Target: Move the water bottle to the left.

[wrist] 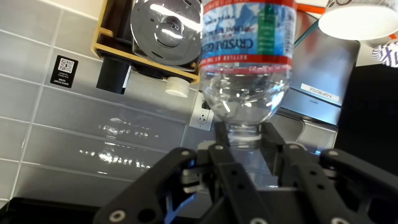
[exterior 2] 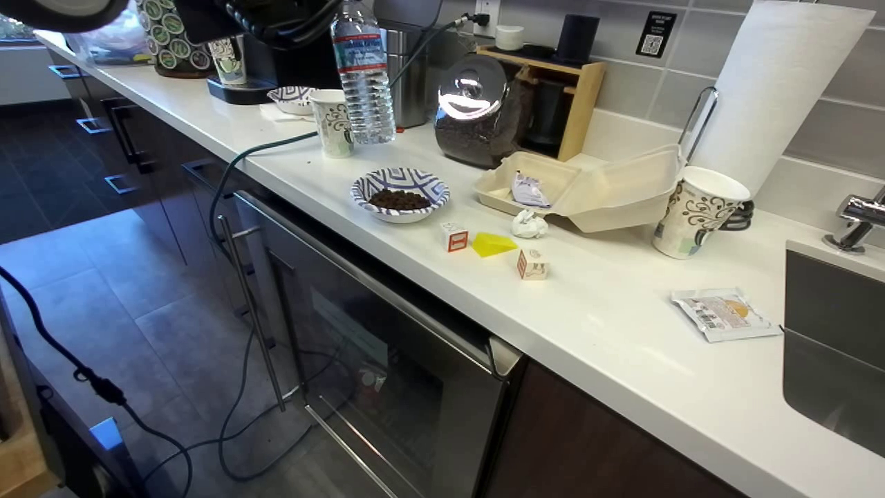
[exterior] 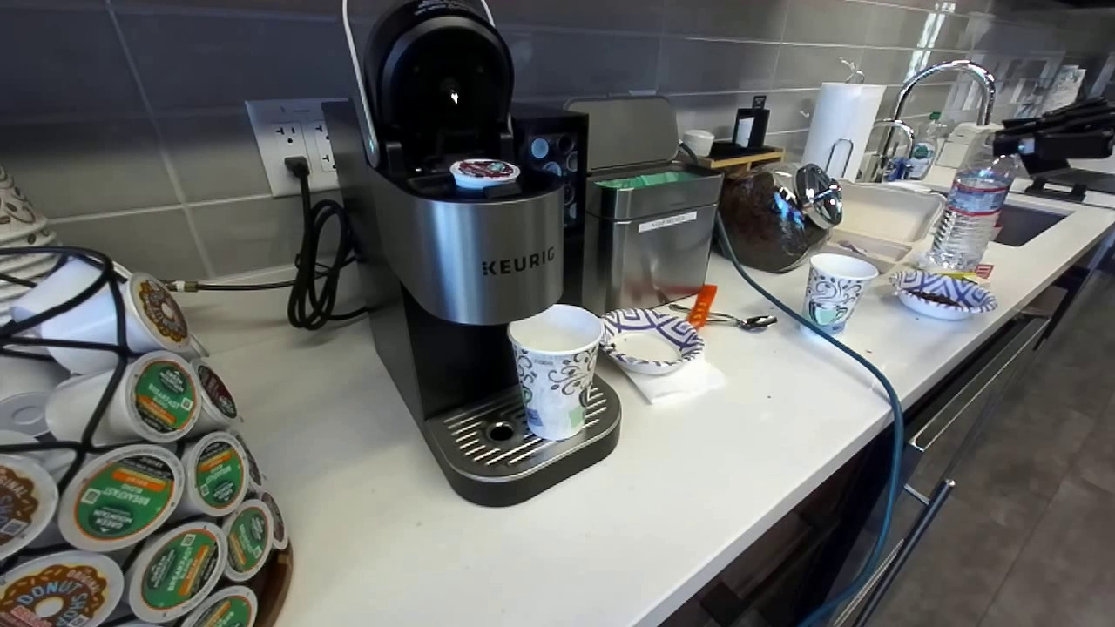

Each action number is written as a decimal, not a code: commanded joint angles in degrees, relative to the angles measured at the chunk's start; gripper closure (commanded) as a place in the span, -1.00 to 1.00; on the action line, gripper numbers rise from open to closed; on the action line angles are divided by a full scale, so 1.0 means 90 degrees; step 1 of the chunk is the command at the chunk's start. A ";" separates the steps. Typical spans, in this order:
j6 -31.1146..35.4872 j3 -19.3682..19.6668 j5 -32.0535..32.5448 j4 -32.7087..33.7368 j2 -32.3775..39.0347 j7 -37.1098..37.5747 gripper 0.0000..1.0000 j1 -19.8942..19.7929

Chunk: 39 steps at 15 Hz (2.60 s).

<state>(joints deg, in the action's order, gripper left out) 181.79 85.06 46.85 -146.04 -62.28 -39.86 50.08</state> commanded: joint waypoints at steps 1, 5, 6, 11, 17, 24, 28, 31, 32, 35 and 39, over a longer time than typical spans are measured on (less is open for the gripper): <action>-0.0016 -0.0103 -0.0175 -0.0051 0.0209 -0.0160 0.84 -0.0046; -0.0675 -0.0593 -0.0191 -0.0231 0.0813 -0.0292 0.84 -0.0143; -0.0861 -0.0725 -0.0208 -0.0254 0.0936 -0.0354 0.84 -0.0129; -0.1327 -0.1124 -0.0585 -0.0232 0.1172 -0.0730 0.84 0.0189; -0.1334 -0.1147 -0.1468 -0.0139 0.1573 -0.1235 0.84 0.0288; -0.1232 -0.0723 -0.2847 -0.0084 0.1192 -0.1812 0.84 0.0676; -0.1129 -0.0241 -0.3261 0.0032 0.1152 -0.1904 0.84 0.0938; -0.0978 0.0168 -0.3396 0.0119 0.0974 -0.1953 0.84 0.1201; -0.0929 0.0286 -0.3411 0.0151 0.0925 -0.1939 0.84 0.1279; -0.0719 0.0472 -0.3418 0.0246 0.0727 -0.1863 -0.13 0.1456; -0.0839 0.0300 -0.3375 0.0316 0.0701 -0.1744 -0.59 0.1265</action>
<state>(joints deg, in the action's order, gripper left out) 174.50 88.47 17.37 -143.88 -55.10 -55.53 62.17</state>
